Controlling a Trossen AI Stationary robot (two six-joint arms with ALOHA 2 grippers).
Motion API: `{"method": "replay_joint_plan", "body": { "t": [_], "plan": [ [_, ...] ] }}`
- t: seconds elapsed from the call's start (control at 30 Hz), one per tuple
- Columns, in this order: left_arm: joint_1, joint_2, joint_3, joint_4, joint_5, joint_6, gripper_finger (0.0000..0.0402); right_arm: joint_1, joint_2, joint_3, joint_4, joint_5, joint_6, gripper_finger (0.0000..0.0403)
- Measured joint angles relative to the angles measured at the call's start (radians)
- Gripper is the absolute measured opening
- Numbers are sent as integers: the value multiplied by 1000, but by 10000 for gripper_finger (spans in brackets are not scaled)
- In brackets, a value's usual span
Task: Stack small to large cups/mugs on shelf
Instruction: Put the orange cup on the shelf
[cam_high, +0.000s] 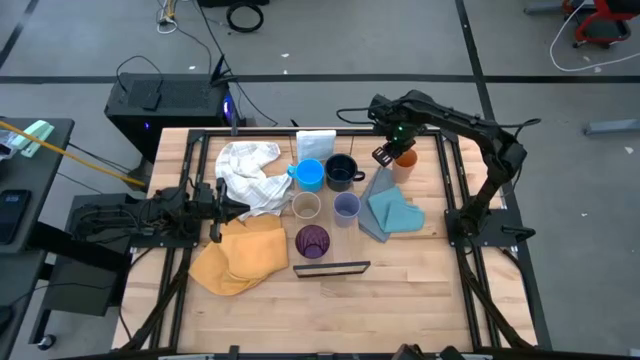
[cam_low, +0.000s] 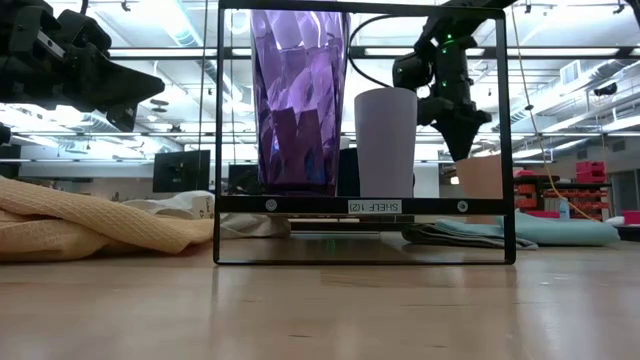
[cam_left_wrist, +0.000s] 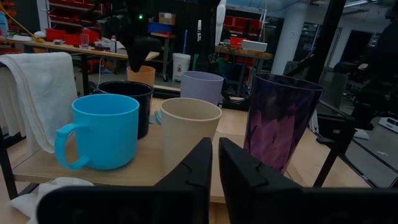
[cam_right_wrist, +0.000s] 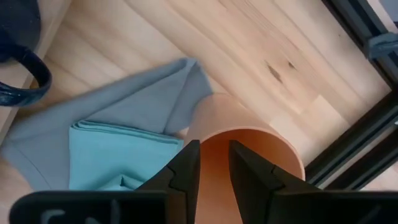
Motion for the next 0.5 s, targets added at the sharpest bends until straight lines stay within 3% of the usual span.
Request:
{"method": "replay_joint_plan", "body": {
  "t": [0.5],
  "plan": [
    [0,0,0,0,0,2,25,18,3,-6,-21,-47,39,92]
  ]
}}
